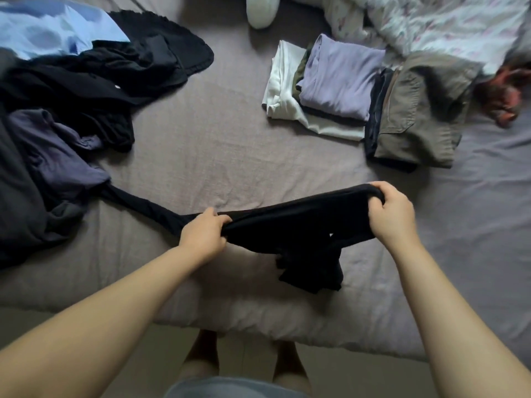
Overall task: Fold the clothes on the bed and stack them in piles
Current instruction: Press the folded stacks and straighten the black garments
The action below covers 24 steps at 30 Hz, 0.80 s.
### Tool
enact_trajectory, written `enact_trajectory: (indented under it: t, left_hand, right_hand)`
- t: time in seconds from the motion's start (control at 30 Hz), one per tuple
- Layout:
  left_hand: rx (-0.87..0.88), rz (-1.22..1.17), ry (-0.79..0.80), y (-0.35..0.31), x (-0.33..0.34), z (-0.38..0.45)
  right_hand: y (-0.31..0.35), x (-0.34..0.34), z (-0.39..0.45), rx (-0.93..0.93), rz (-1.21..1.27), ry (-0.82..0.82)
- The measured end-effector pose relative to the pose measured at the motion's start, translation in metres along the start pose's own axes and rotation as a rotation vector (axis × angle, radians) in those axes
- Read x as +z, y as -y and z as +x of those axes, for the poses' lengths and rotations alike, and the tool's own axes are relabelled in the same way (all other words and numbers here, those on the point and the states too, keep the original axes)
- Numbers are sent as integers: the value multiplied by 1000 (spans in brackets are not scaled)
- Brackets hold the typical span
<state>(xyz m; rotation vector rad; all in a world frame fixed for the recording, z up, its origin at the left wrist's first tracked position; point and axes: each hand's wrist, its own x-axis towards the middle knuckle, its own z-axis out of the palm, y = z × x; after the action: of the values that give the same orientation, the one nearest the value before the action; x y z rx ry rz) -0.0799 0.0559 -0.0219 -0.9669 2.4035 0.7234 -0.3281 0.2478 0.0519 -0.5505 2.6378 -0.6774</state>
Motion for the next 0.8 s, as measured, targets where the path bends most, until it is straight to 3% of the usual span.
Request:
enact_trajectory:
  t: [0.2, 0.3, 0.43, 0.53, 0.67, 0.8]
  left_hand:
    - [-77, 118, -52, -22, -64, 13]
    - [-89, 98, -247, -36, -101, 8]
    - [5, -152, -514, -43, -126, 4]
    - [20, -212, -545, -34, -124, 3]
    - [-39, -127, -392, -8, -75, -9]
    - [-231, -329, -341, 13, -10, -33]
  right_hand:
    - [34, -51, 24, -52, 191, -137]
    - [57, -82, 25, -147, 246, -235]
    - [68, -115, 26, -223, 328, -363]
    - [57, -115, 25, -248, 335, -197]
    - [14, -72, 6, -103, 135, 63]
    - [-34, -20, -33, 60, 74, 315]
